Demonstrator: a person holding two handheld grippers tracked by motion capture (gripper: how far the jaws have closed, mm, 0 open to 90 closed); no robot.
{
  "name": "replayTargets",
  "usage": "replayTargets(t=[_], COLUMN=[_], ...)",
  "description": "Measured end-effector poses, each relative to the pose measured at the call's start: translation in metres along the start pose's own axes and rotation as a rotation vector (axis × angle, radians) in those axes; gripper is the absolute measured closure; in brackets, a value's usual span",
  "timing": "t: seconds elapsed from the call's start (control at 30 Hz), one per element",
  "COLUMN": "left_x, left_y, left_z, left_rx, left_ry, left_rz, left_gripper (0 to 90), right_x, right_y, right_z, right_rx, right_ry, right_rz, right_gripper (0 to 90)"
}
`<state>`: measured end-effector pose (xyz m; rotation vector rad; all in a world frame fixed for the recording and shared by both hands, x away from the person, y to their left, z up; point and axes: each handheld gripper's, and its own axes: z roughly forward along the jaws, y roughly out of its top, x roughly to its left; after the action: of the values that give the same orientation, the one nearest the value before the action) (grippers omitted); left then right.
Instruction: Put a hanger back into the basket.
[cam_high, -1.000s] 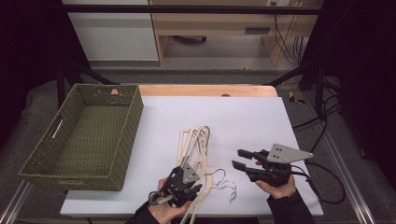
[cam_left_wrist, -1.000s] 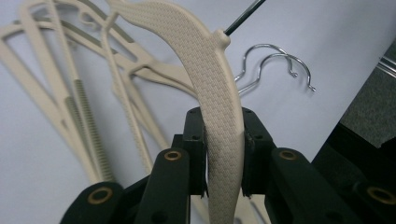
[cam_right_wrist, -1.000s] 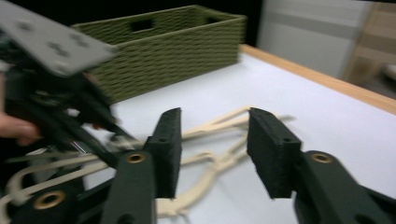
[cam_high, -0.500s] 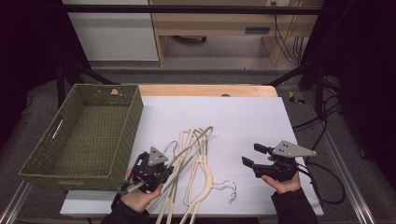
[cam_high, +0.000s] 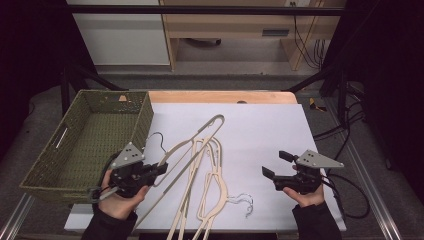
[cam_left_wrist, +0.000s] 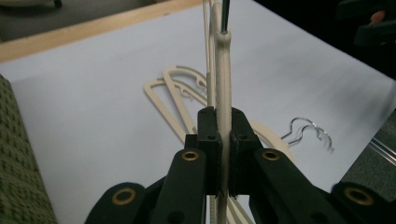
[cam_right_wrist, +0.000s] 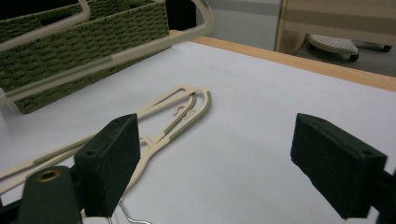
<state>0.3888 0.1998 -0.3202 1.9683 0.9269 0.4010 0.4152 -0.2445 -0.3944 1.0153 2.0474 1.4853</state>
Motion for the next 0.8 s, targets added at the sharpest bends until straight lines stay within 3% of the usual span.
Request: replayTargets(t=[0.1,0.37,0.53,0.63,0.7,0.73,0.77,0.8], left_x=[0.001,0.009,0.032,0.059,0.066,0.079,0.079,0.093], left_y=[0.008,0.048,0.069,0.081,0.084,0.087,0.087,0.088], left_z=[-0.008,-0.038,-0.053,-0.063,-0.065,-0.069,-0.069,-0.071], left_rx=[-0.011,-0.035,-0.032,-0.028,-0.025,-0.017,-0.017,-0.01], left_ry=[0.0,-0.02,-0.039,-0.059,-0.053,-0.029,-0.029,-0.01], left_rz=[0.013,0.085,0.096,0.095,0.098,0.113,0.113,0.112], left_gripper=[85.7,85.7,85.7,85.7,85.6,85.6,85.7,85.7], right_x=[-0.001,-0.003,-0.002,-0.002,-0.003,-0.002,-0.002,-0.002], right_y=[0.001,0.002,0.001,0.001,0.001,0.001,0.001,0.001], right_z=[-0.001,-0.005,-0.004,-0.003,-0.003,-0.002,-0.002,-0.002], right_rx=[-0.009,-0.012,-0.009,-0.005,-0.004,-0.003,-0.003,0.0], right_ry=[-0.02,-0.032,-0.033,-0.035,-0.037,-0.037,-0.037,-0.035], right_rz=[0.012,0.02,0.019,0.018,0.017,0.02,0.02,0.017], right_gripper=[12.6,10.1,9.7,9.5,9.5,9.5,9.5,9.3])
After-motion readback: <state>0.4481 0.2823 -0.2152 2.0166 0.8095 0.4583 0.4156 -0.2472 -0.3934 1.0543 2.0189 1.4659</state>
